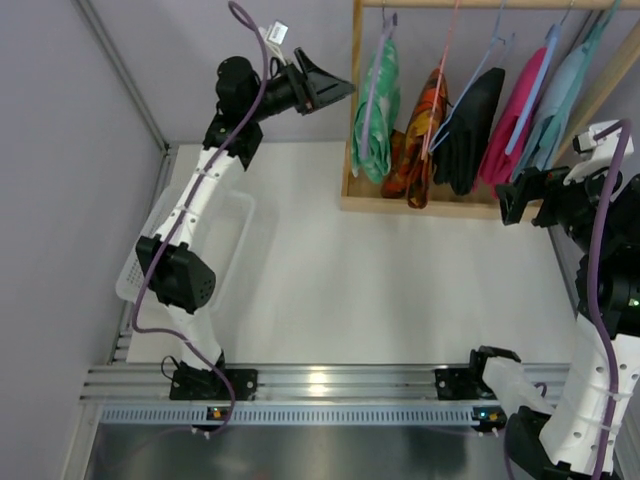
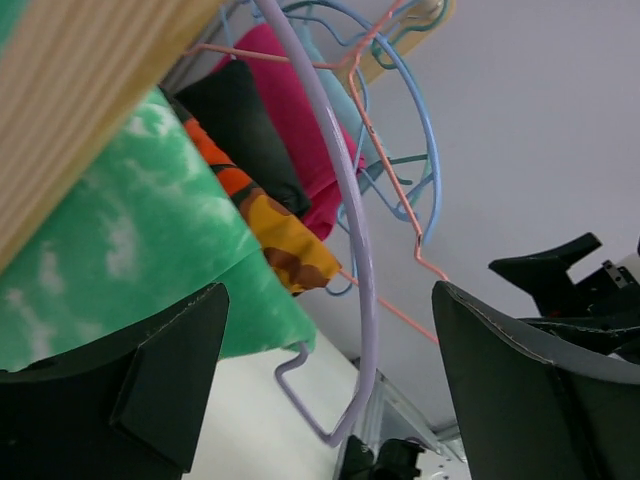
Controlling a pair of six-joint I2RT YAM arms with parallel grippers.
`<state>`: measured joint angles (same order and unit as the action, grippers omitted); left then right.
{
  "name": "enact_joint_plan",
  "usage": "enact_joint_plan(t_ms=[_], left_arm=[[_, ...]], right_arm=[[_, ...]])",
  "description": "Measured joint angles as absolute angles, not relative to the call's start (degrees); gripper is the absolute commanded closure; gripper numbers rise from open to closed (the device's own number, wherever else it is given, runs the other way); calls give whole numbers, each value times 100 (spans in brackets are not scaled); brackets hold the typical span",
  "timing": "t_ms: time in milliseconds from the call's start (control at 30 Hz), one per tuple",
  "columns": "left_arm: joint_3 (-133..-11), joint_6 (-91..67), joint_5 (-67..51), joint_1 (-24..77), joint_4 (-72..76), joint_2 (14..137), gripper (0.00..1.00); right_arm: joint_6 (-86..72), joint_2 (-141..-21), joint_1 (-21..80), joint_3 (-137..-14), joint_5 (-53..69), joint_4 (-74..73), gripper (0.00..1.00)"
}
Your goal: Remove the trousers from the hanger
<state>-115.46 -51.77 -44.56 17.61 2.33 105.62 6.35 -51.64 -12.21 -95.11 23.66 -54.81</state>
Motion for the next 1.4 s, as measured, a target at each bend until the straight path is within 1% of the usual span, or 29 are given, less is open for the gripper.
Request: enact_joint_plan(t_ms=[133, 300, 400, 433, 500, 533, 600, 633, 700, 733, 833, 867, 967, 1133, 1400], left_arm=[[-11824, -5586, -4480, 2259, 589, 11000, 13], [-11935, -5741, -4410, 2659, 808, 11115, 17], [-12005, -5848, -4320, 2727, 880, 11128, 23], [-12062, -5872, -4292, 2727, 926, 11155, 28], [-12156, -5996, -4257, 2727, 1007, 11240, 34], [-12191, -6042, -4235, 2724, 1076, 11297, 40], [-12261, -6167, -4211, 2727, 1203, 11421, 47], [-12311, -6204, -4206, 2729, 1247, 11493, 54], [-12427, -6307, -4169, 2746, 1293, 11633, 63], [-12468, -6340, -4154, 2753, 1297, 11677, 70], [-12597, -6438, -4104, 2770, 1321, 11789, 81], [-12632, -6508, -4099, 2773, 1278, 11819, 89], [-12772, -6674, -4051, 2783, 1129, 12007, 100], [-13367, -6372, -3913, 2788, 1007, 12396, 100], [-13552, -6082, -3795, 2847, 886, 12398, 100]], right_arm=[[545, -5199, -1223, -9568, 2368, -5457, 1], [469, -5253, -1223, -9574, 2383, -5430, 1], [445, -5293, -1223, -9577, 2392, -5417, 0], [443, -5297, -1223, -9577, 2392, -5413, 1], [440, -5301, -1223, -9577, 2392, -5404, 1], [438, -5301, -1223, -9577, 2394, -5402, 1], [427, -5301, -1223, -9577, 2412, -5395, 1], [419, -5301, -1223, -9574, 2421, -5380, 1], [388, -5301, -1223, -9568, 2449, -5308, 1], [375, -5301, -1223, -9564, 2477, -5266, 1], [331, -5304, -1223, -9557, 2580, -5183, 1], [318, -5306, -1223, -9555, 2624, -5164, 1], [248, -5315, -1223, -9513, 2757, -5094, 1], [82, -5415, -1223, -9487, 2969, -4871, 1], [-187, -5732, -1223, -9489, 3339, -4764, 0]])
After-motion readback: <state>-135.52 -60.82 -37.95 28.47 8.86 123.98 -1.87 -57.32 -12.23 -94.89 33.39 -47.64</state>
